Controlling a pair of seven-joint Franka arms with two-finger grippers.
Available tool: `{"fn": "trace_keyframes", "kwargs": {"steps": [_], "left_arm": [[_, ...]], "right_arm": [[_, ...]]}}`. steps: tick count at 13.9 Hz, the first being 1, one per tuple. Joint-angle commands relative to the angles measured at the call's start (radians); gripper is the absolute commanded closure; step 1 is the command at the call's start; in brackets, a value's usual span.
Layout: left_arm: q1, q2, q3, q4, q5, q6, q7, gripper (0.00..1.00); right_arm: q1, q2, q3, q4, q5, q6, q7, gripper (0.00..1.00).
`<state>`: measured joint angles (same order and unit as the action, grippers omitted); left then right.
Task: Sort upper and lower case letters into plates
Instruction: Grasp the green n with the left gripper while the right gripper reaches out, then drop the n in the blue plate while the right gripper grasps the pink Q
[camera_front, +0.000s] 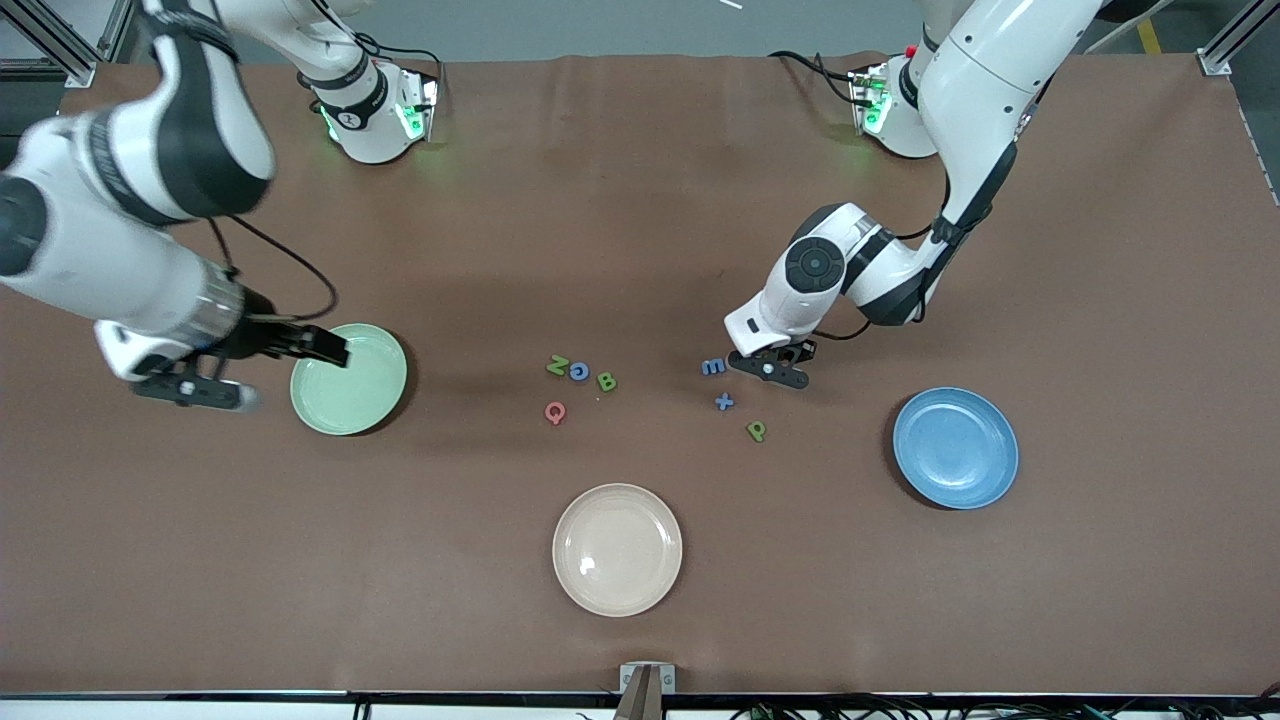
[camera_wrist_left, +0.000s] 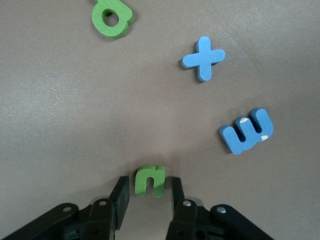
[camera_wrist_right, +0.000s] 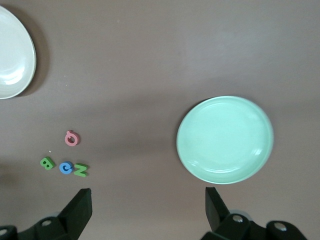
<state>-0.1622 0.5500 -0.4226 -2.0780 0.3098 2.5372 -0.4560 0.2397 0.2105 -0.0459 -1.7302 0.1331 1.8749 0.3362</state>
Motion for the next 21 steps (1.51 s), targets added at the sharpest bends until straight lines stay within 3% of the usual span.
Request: {"fn": "trace_keyframes", "kwargs": {"steps": [1,4,6,7,12,17,19,20,21], "left_arm": [[0.001,0.018,0.002,0.018,0.023,0.009,-0.035,0.69],[0.0,0.021,0.002,0.024,0.023,0.008,-0.047,0.79],[0.015,0.012,0.002,0.026,0.023,0.005,-0.047,0.97],[0.029,-0.005,0.004,0.026,0.025,0.0,-0.047,0.99],[0.216,-0.114,0.002,0.042,0.026,-0.034,-0.01,0.99],[0.413,-0.069,0.004,0.099,0.069,-0.034,0.053,0.92],[0.461,-0.032,0.004,0.113,0.127,-0.034,0.048,0.77],[0.49,-0.018,0.004,0.119,0.13,-0.034,0.051,0.49],[0.504,-0.016,0.004,0.118,0.13,-0.034,0.053,0.1]], "right_arm": [[0.076,0.078,-0.008,-0.006,-0.001,0.09,0.119,0.0],[0.159,0.188,-0.009,-0.006,-0.007,0.223,0.205,0.0],[0.205,0.254,-0.011,-0.006,-0.01,0.295,0.257,0.01],[0.228,0.274,-0.011,-0.006,-0.012,0.315,0.273,0.02],[0.314,0.375,-0.012,-0.002,-0.086,0.424,0.415,0.03],[0.351,0.455,-0.012,0.041,-0.087,0.481,0.474,0.03],[0.368,0.472,-0.014,0.049,-0.089,0.487,0.487,0.03],[0.369,0.478,-0.014,0.054,-0.089,0.5,0.488,0.05],[0.374,0.486,-0.014,0.055,-0.092,0.51,0.489,0.07]]}}
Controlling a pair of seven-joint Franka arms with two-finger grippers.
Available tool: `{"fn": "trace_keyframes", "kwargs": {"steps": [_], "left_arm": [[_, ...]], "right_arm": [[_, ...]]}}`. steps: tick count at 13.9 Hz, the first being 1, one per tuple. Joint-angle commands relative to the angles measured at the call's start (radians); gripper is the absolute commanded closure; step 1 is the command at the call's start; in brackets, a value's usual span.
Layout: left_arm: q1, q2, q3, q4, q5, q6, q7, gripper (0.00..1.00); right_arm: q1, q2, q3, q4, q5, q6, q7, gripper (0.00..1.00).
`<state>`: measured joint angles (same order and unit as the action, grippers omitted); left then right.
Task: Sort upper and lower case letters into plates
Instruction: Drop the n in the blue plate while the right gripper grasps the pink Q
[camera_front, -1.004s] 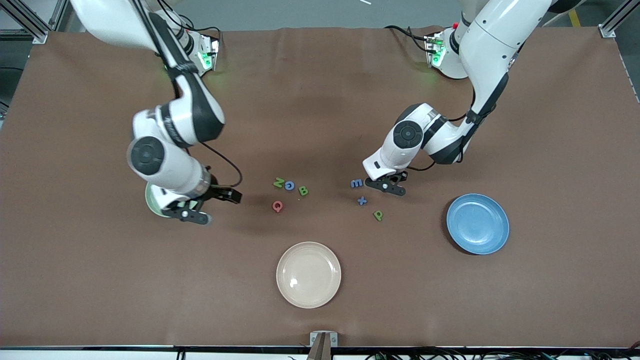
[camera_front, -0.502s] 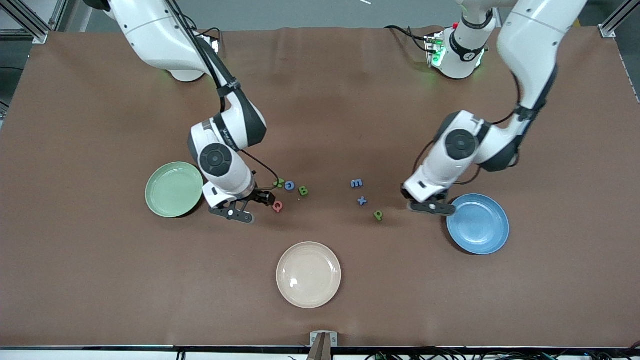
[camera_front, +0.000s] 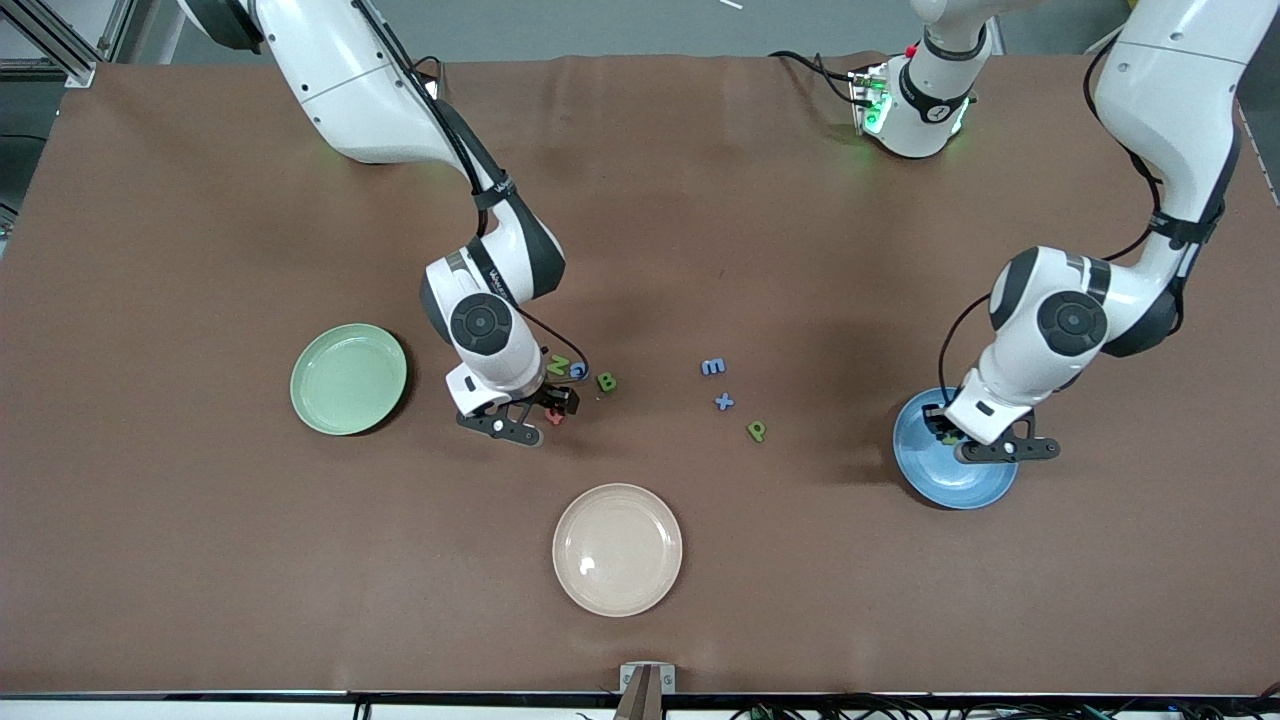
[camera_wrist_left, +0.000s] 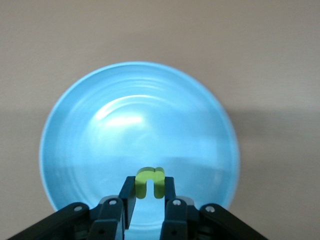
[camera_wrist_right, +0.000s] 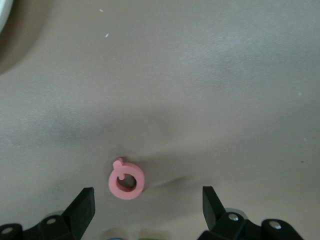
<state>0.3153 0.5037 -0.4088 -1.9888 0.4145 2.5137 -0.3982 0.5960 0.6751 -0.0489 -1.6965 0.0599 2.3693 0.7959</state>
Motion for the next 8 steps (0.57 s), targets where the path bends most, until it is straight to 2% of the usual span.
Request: {"fn": "trace_keyframes", "kwargs": {"steps": [1,4,8], "left_arm": [[0.027,0.026,-0.01,0.03,0.026,-0.01,-0.007,0.0],[0.022,0.013,-0.018,0.028,0.014,-0.041,-0.022,0.0],[-0.066,0.009,-0.058,0.094,0.01,-0.133,-0.23,0.0]], "right_arm": [[0.021,0.029,-0.011,0.021,-0.019,0.025,0.029,0.08],[0.031,0.043,-0.011,0.021,-0.02,0.045,0.039,0.13],[0.044,0.069,-0.012,0.024,-0.022,0.08,0.054,0.19]]}}
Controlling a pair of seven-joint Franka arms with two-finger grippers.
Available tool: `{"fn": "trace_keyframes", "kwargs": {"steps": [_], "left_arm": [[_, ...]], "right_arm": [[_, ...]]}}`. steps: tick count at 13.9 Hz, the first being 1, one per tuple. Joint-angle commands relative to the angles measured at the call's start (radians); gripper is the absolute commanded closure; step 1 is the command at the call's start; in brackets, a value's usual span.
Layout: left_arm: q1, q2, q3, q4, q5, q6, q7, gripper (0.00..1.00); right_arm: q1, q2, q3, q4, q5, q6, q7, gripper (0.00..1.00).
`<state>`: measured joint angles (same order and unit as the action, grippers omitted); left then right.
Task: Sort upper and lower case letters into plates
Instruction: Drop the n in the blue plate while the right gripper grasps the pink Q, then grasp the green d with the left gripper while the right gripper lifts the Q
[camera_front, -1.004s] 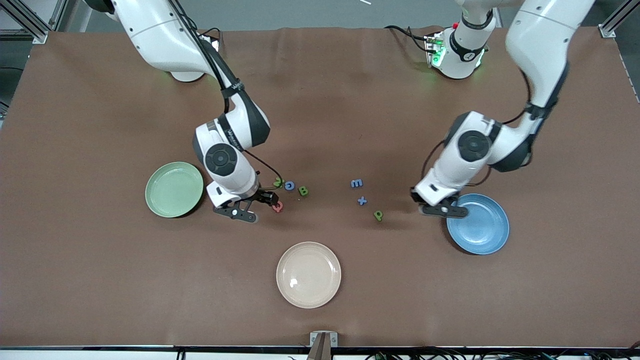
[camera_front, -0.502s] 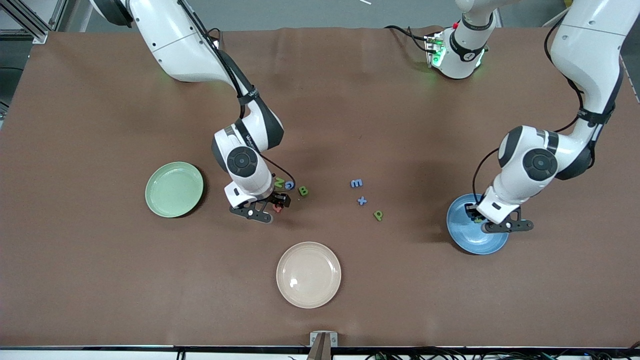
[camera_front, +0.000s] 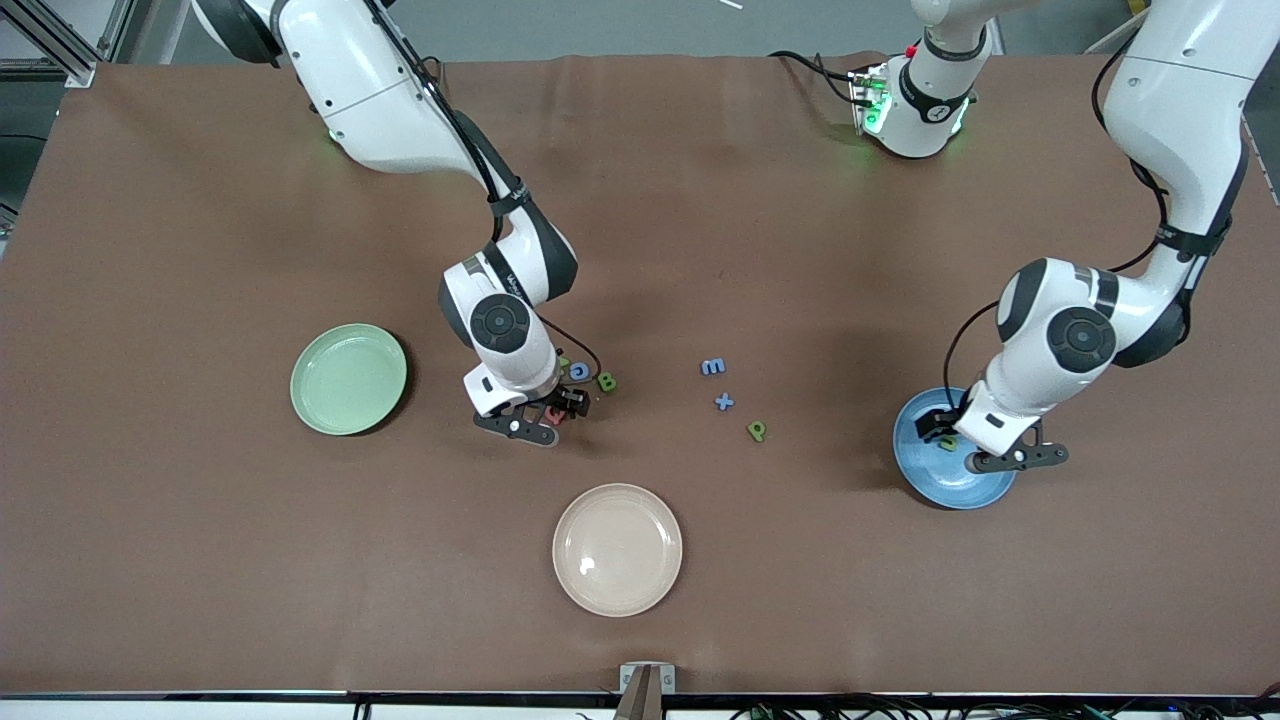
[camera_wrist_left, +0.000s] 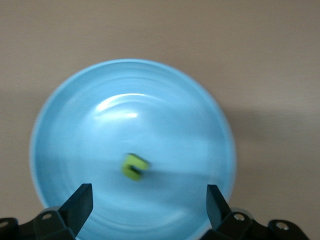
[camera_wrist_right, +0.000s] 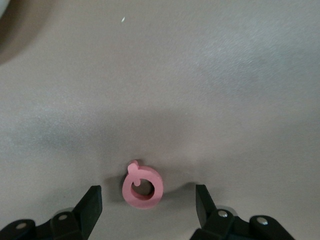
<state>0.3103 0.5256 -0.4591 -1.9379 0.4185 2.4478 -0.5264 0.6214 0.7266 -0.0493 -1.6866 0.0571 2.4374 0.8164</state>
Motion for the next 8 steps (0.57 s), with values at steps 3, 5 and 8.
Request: {"fn": "trace_keyframes", "kwargs": {"steps": [3,5,8], "left_arm": [[-0.17,0.059,-0.007,0.184,-0.001,-0.162,-0.298,0.0],[-0.244,0.12,-0.006,0.278,-0.003,-0.216,-0.4,0.0],[-0.341,0.212,-0.001,0.391,-0.007,-0.225,-0.587,0.0]], "right_arm": [[0.02,0.027,-0.012,0.027,-0.025,0.011,0.033,0.29],[0.018,0.025,-0.014,0.028,-0.026,0.008,0.03,0.41],[0.012,0.024,-0.014,0.028,-0.033,0.003,0.03,0.75]]}}
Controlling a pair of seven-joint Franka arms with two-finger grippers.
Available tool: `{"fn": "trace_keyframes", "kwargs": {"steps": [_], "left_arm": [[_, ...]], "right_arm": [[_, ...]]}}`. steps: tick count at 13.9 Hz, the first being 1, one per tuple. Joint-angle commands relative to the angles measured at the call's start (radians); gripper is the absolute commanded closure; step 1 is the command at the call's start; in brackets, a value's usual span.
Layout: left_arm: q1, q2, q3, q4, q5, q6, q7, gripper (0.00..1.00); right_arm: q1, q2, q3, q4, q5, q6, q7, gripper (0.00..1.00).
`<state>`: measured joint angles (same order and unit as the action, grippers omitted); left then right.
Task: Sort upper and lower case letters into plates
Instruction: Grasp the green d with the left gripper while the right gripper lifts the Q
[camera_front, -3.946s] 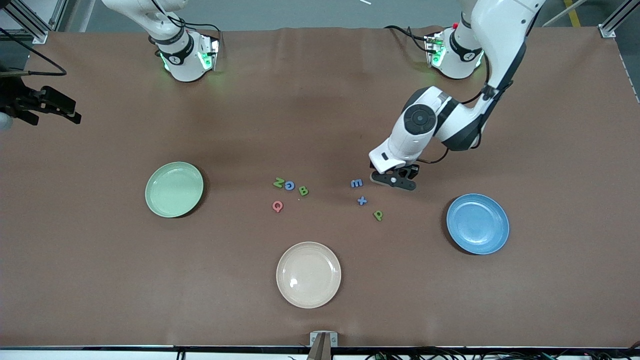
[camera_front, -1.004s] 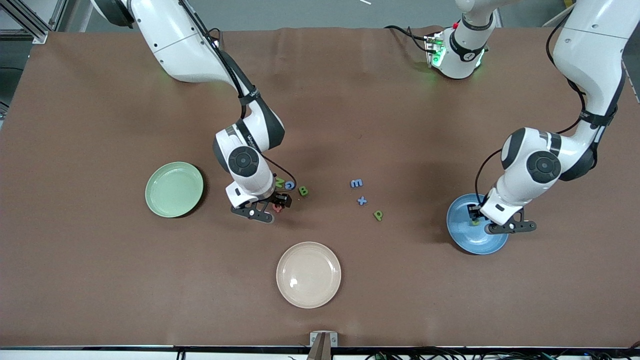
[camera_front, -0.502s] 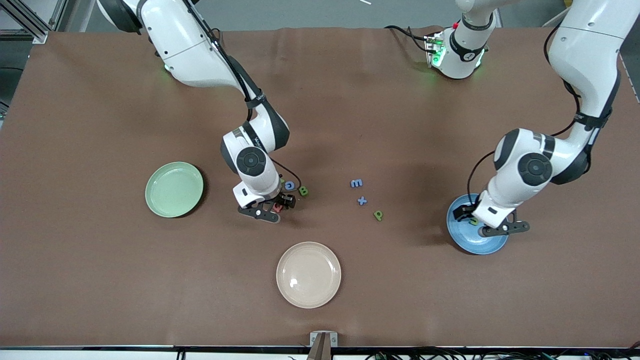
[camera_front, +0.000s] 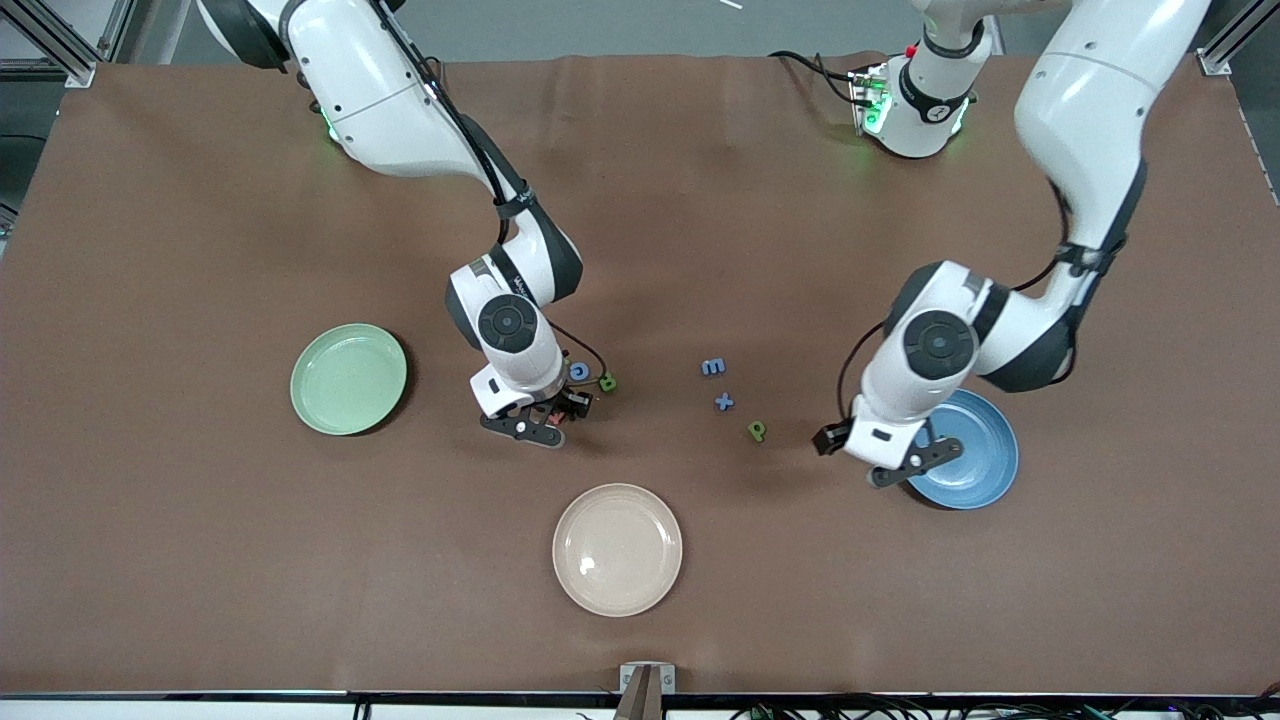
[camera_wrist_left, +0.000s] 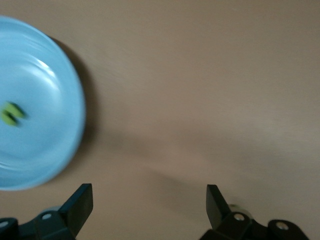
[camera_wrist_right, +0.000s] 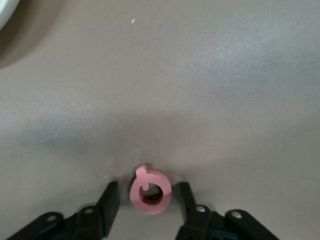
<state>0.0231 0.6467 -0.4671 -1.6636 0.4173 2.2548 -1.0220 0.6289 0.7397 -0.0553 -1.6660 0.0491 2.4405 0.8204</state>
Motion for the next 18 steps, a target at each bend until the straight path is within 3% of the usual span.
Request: {"fn": "trace_keyframes", "kwargs": {"steps": [1,2,3,5,8,14,18], "left_arm": [[-0.08,0.112,0.007,0.139,-0.021,-0.047,-0.134,0.0],[-0.113,0.132,0.011,0.157,-0.031,-0.06,-0.177,0.01],[-0.129,0.151,0.011,0.166,-0.031,-0.061,-0.228,0.03],[-0.161,0.182,0.013,0.171,-0.026,-0.061,-0.311,0.11],[-0.21,0.198,0.054,0.171,-0.025,-0.061,-0.369,0.25],[-0.21,0.225,0.056,0.166,-0.031,-0.054,-0.408,0.55],[-0.21,0.231,0.056,0.166,-0.028,-0.052,-0.406,0.93]], "right_arm": [[0.002,0.007,-0.008,0.008,-0.025,-0.004,0.025,0.88],[-0.004,0.001,-0.009,0.008,-0.029,-0.008,0.02,0.98],[-0.009,-0.002,-0.023,0.008,-0.04,-0.012,0.013,1.0],[-0.018,-0.031,-0.054,0.008,-0.06,-0.087,-0.048,1.0],[-0.107,-0.149,-0.057,-0.021,-0.058,-0.236,-0.215,1.0],[-0.276,-0.425,-0.055,-0.335,-0.054,-0.23,-0.518,1.0],[-0.362,-0.522,-0.054,-0.507,-0.045,-0.164,-0.622,1.0]]}}
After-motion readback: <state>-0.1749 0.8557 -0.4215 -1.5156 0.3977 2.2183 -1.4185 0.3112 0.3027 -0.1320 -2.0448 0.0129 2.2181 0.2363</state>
